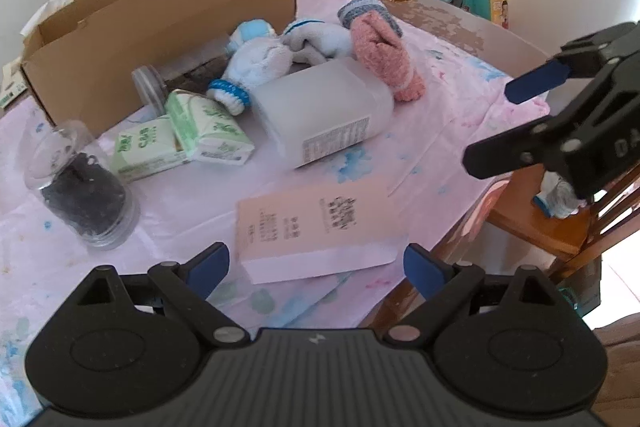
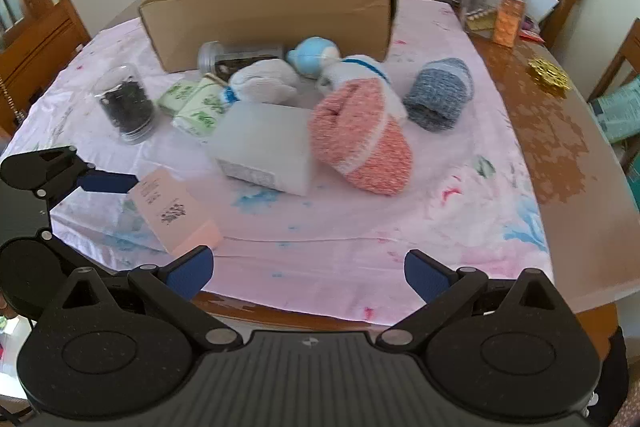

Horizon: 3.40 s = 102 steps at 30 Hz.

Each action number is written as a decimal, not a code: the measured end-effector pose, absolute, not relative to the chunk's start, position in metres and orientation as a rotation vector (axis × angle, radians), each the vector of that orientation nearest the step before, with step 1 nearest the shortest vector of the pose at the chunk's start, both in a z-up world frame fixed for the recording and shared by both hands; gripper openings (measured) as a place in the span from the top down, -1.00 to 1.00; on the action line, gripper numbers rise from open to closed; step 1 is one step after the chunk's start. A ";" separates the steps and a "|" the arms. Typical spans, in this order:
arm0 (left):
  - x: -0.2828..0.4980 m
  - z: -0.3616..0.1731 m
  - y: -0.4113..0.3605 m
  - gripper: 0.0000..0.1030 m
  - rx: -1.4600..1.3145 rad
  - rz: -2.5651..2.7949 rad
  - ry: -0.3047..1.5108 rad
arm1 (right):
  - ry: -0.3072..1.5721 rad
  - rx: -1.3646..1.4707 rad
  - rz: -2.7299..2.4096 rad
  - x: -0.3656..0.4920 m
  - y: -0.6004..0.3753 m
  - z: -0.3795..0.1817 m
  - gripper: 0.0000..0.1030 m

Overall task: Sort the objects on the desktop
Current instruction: 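Grasp the pink Miss Goodev box with left tool while right tool moves toward the blue-gray sock, then grasp the blue-gray knit sock with the right tool, then carry the pink box and blue-gray sock into the cardboard box and release both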

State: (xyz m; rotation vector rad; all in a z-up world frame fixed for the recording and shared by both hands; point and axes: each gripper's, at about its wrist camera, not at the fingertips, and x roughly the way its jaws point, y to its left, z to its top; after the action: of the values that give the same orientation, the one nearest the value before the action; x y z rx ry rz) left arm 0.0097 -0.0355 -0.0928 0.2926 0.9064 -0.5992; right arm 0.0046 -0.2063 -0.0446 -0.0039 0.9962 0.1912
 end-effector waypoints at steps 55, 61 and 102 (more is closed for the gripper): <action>0.035 -0.100 -0.048 -0.57 0.018 -0.078 0.997 | 0.999 -0.413 0.605 0.171 -0.314 -0.091 -1.00; 0.037 -0.099 -0.051 -0.57 -0.001 -0.030 1.004 | 0.999 -0.406 0.697 0.196 -0.316 -0.095 -1.00; 0.058 -0.007 -0.045 -0.55 -0.015 -0.077 0.853 | 0.934 -0.454 0.740 0.202 -0.307 -0.041 -0.54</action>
State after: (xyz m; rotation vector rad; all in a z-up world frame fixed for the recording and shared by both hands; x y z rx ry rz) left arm 0.0581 -0.0448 -0.0072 -0.0153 0.8527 -0.0770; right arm 0.2019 -0.3066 -0.0408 -0.4542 0.9344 0.7400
